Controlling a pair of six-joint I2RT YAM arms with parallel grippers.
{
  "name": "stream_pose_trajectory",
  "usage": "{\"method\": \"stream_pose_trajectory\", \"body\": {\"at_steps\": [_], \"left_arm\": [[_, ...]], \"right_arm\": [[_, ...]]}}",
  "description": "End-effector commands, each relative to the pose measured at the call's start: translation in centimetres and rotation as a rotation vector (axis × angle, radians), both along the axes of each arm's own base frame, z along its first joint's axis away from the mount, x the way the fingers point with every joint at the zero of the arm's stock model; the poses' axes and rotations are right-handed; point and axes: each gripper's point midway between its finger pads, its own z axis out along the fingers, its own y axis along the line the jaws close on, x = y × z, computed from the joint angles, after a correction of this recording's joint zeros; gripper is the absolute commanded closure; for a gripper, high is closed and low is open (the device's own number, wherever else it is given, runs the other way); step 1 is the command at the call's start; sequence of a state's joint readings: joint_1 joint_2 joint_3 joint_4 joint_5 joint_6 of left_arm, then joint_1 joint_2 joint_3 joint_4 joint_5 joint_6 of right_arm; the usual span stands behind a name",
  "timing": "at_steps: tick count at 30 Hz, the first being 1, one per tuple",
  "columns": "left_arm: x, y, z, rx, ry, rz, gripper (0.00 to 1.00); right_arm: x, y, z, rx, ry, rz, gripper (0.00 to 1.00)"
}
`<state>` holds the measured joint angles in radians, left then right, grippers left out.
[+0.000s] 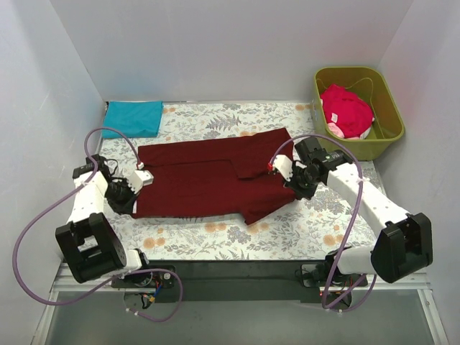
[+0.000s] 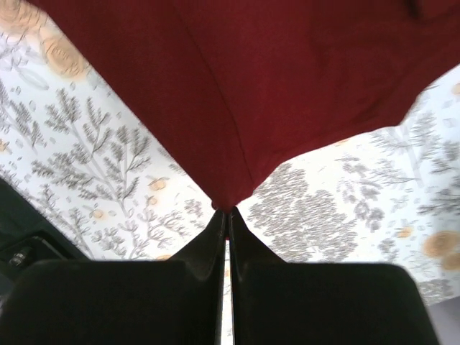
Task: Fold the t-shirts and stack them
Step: Fold the tshirt
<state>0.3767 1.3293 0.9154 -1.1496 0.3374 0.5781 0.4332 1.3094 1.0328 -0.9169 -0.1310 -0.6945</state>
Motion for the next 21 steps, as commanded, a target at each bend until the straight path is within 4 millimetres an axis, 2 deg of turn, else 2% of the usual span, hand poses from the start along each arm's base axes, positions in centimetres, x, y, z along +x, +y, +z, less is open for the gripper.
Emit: {"method": "stream_pose_trajectory", "body": {"at_steps": [1,3,4,6,7,8,10,11,17,21], "left_arm": [[2.0,-0.5,1.4,-0.066,-0.029,0.027,1.0],[3.4,-0.7,2.4,-0.1,-0.052,0.054,1.0],[3.9,-0.7,2.2,-0.119,-0.035,0.064,1.0],[5.5,-0.7,3.1,-0.145,-0.052,0.099,1.0],[6.0,-0.6,3.2,-0.155,-0.05,0.113,1.0],[6.7,-0.5,2.9,-0.169,-0.038,0.126,1.0],[8.3,-0.2,3.6,-0.182,-0.055,0.162,1.0],[9.0,-0.1,3.2,-0.192,-0.043,0.177,1.0],[12.6,0.8,3.9,-0.215,-0.067,0.243,1.0],[14.3,0.9,3.7,-0.229,-0.067,0.262,1.0]], "right_arm": [[2.6,0.4,2.6,0.018,-0.073,0.012,0.99],[3.6,0.5,2.6,0.01,-0.07,0.018,0.99],[4.4,0.8,3.3,0.016,-0.091,0.022,0.99],[5.2,1.0,3.0,0.005,-0.081,0.034,0.99],[6.0,1.3,3.6,0.008,-0.1,0.037,0.99],[6.5,1.4,3.2,-0.001,-0.088,0.039,0.99],[7.6,1.3,3.3,-0.017,-0.099,0.046,0.99],[8.6,1.5,3.4,-0.021,-0.104,0.046,0.99],[12.5,1.9,4.2,-0.027,-0.143,0.049,0.99],[14.0,2.0,3.7,-0.039,-0.14,0.054,0.99]]}}
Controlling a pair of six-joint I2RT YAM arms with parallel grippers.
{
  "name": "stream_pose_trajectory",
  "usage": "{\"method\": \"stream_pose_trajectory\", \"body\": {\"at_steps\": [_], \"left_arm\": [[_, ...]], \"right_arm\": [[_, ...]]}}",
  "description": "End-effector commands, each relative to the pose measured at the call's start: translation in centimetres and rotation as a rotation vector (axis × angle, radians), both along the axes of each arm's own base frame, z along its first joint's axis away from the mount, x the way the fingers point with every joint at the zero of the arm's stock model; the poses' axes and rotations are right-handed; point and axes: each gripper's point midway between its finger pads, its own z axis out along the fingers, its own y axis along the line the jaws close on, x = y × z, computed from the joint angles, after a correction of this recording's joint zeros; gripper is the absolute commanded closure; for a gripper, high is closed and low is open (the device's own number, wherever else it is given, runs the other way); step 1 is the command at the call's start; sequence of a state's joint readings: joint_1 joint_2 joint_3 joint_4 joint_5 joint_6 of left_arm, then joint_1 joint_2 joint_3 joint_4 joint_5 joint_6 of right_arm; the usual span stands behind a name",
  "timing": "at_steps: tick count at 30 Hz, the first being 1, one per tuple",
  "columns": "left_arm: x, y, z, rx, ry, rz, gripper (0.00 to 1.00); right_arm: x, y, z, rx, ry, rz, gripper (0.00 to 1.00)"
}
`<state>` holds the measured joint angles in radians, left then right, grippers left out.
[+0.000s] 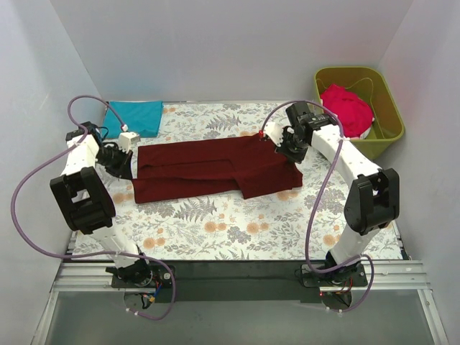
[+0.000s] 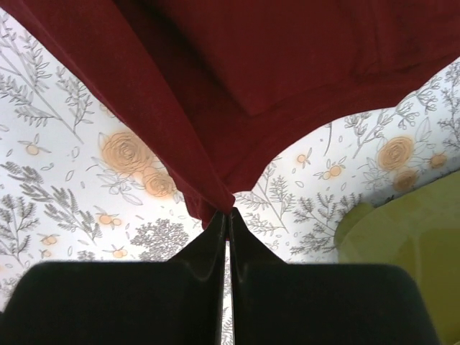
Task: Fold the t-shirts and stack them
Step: Fold the tshirt
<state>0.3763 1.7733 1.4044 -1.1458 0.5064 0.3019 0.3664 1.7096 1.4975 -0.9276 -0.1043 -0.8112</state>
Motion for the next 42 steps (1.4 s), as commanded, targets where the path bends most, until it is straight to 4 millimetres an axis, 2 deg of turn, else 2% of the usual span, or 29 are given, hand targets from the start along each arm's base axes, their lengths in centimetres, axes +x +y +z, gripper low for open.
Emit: {"method": "stream_pose_trajectory", "body": {"at_steps": [1,8,13,21,37,42], "left_arm": [[2.3,-0.2,1.3,-0.022,-0.06,0.03,1.0],[4.9,-0.9,0.4,0.003,-0.065,0.037,1.0],[5.8,-0.2,-0.3,0.027,-0.063,0.052,1.0],[6.0,-0.1,-0.5,0.027,-0.055,0.048,1.0],[6.0,0.5,-0.3,0.032,-0.058,0.052,1.0],[5.8,0.7,-1.0,0.043,-0.045,0.056,1.0]], "right_arm": [[1.9,-0.1,1.0,-0.012,-0.044,0.018,0.99],[3.6,-0.3,-0.6,-0.027,-0.018,0.01,0.99],[5.0,-0.2,-0.5,-0.026,-0.029,0.009,0.99],[6.7,0.3,-1.2,-0.029,-0.029,0.019,0.99],[8.1,0.9,-2.9,-0.032,-0.004,0.015,0.99],[8.6,0.9,-3.1,-0.039,-0.007,0.017,0.99]]}}
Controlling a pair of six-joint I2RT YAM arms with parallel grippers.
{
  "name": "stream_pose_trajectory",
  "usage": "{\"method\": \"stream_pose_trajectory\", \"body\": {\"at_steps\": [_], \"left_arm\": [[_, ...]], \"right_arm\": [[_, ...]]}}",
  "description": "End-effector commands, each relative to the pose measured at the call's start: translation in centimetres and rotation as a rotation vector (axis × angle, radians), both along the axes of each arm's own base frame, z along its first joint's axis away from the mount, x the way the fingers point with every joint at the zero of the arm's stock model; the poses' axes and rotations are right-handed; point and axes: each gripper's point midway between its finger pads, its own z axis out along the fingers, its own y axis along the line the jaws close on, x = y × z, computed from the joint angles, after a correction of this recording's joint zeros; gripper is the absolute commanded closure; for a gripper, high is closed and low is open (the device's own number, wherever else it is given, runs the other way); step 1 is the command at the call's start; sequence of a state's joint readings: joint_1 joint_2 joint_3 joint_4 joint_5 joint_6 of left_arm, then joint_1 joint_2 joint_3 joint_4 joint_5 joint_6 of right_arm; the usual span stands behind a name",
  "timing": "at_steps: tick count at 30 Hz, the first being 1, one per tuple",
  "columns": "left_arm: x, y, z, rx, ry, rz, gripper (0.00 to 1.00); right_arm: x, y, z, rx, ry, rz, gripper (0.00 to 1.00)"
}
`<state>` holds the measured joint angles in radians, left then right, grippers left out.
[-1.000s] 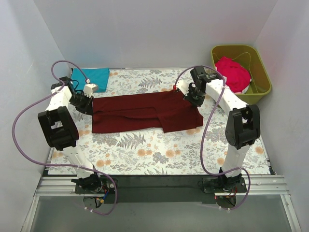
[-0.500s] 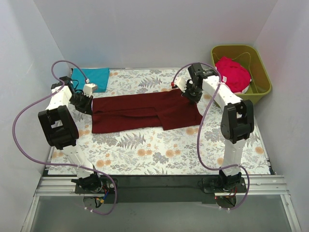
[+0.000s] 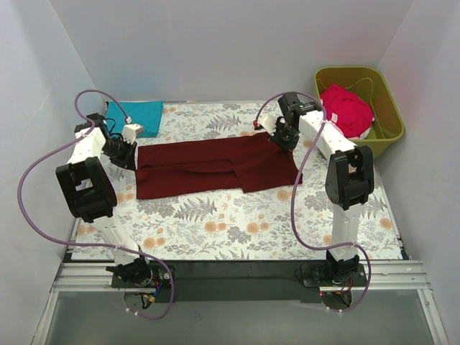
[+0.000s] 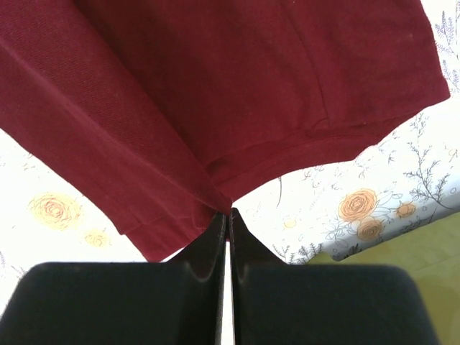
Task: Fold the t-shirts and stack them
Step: Fold the tshirt
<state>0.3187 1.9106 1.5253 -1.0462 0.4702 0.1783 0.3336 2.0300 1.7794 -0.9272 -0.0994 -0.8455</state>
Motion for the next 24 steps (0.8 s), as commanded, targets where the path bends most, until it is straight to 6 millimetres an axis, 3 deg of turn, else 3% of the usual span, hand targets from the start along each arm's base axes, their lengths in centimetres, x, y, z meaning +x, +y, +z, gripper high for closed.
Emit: {"method": "stream_pose_trajectory", "body": {"at_steps": [1,12,17,18,19,20,21,22,24], "left_arm": [[0.7,0.7,0.1,0.018,-0.024,0.0,1.0],[1.6,1.2,-1.8,0.024,-0.008,0.04,1.0],[2.5,1.4,-2.6,0.016,-0.004,0.083,1.0],[2.7,1.4,-2.4,0.016,-0.005,0.094,0.93],[2.5,1.3,-2.3,0.012,0.007,0.107,0.79],[2.4,1.4,-1.9,0.009,0.003,0.113,0.73],[2.1,1.1,-1.0,0.006,-0.012,0.116,0.66],[1.9,0.8,-0.3,-0.007,-0.02,0.129,0.51],[1.2,0.1,1.8,-0.022,-0.051,0.137,0.42]], "right_arm": [[1.3,-0.2,0.4,-0.014,-0.031,0.02,0.99],[1.8,-0.5,-1.1,-0.046,-0.012,0.01,0.99],[2.9,-0.3,-1.1,-0.047,-0.025,-0.027,0.95],[3.2,-0.5,-1.0,-0.041,-0.024,-0.046,0.86],[3.1,-0.5,-0.5,-0.027,-0.027,-0.061,0.68],[3.0,-0.7,0.0,-0.012,-0.025,-0.073,0.6],[2.9,-1.1,0.5,0.016,-0.019,-0.092,0.55],[2.0,-1.6,1.3,0.029,0.005,-0.104,0.5],[0.4,-2.2,1.8,0.095,0.073,-0.149,0.49]]}}
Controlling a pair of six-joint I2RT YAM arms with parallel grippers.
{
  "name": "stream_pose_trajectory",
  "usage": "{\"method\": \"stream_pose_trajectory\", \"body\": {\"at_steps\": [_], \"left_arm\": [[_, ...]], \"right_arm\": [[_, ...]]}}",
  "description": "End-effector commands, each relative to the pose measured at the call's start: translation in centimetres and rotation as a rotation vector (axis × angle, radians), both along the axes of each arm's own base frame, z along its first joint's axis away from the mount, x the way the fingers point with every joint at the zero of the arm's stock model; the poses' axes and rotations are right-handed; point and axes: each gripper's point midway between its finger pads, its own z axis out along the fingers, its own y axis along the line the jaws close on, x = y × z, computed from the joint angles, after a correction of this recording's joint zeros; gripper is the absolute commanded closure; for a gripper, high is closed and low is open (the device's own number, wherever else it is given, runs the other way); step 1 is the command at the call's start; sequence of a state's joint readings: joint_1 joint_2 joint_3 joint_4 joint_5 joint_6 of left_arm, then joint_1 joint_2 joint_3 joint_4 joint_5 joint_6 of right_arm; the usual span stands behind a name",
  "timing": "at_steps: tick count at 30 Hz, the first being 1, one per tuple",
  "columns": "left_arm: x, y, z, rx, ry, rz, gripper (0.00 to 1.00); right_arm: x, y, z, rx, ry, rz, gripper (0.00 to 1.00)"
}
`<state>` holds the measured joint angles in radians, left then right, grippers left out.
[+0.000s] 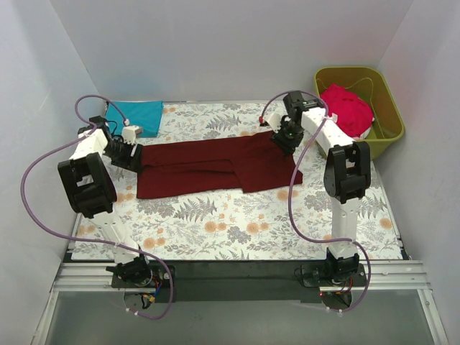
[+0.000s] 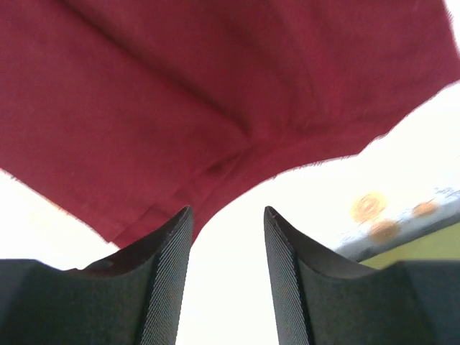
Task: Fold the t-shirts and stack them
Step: Fold the tshirt
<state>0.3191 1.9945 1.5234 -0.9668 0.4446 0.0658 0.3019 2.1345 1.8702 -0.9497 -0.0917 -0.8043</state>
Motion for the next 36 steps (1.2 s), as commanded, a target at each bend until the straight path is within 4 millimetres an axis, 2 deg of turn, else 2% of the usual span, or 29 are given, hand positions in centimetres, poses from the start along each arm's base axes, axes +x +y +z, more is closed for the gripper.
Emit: {"method": "stream_pose_trajectory", "body": {"at_steps": [1,2,3,4,5,7,8,11,15,21,24,26,30,32,36], "left_arm": [[-0.7,-1.1,5.0,-0.033,-0.094,0.041,0.39],[-1.1,-1.5,5.3,-0.044,-0.095,0.042,0.39],[-1.7,-1.9,6.5,-0.052,-0.119,0.036,0.39],[-2.8,-2.9,6.1,-0.087,-0.09,0.05,0.39],[-3.3,-3.4,6.2,-0.096,-0.088,0.049,0.39],[-4.1,-4.6,6.2,-0.113,-0.085,0.041,0.39],[-5.0,-5.3,5.3,-0.136,-0.054,0.051,0.39],[-5.7,-6.3,4.1,-0.157,-0.026,0.074,0.4],[-6.0,-6.7,2.6,-0.158,-0.001,0.097,0.41],[-7.1,-6.3,0.1,-0.117,0.058,0.112,0.42],[-8.3,-6.2,-1.3,-0.095,0.107,0.108,0.44],[-9.8,-6.2,-2.7,-0.07,0.159,0.092,0.48],[-12.6,-6.0,-4.6,-0.032,0.233,0.067,0.58],[-14.3,-5.7,-5.1,-0.001,0.258,0.042,0.65],[-16.1,-5.5,-4.9,0.033,0.271,0.006,0.73]], "right_arm": [[-2.4,-1.5,4.3,0.127,0.049,-0.094,0.49],[-3.5,-1.9,4.4,0.143,0.085,-0.119,0.5],[-5.1,-2.4,3.4,0.167,0.145,-0.14,0.51],[-5.9,-2.5,3.7,0.184,0.153,-0.149,0.53],[-7.2,-3.1,2.7,0.187,0.202,-0.176,0.54],[-8.1,-3.1,2.2,0.215,0.242,-0.197,0.56],[-8.4,-3.1,1.8,0.219,0.26,-0.21,0.56],[-8.3,-3.0,0.7,0.238,0.303,-0.255,0.56],[-7.4,-3.1,-0.8,0.248,0.331,-0.298,0.57],[-8.6,-3.2,-3.2,0.233,0.404,-0.323,0.61],[-9.9,-3.7,-4.3,0.208,0.429,-0.33,0.66],[-11.0,-4.0,-5.1,0.19,0.449,-0.333,0.76],[-11.9,-5.4,-6.0,0.133,0.449,-0.346,0.97],[-12.0,-6.0,-6.0,0.121,0.441,-0.356,0.99],[-12.8,-7.8,-5.1,0.107,0.423,-0.392,0.99]]}}
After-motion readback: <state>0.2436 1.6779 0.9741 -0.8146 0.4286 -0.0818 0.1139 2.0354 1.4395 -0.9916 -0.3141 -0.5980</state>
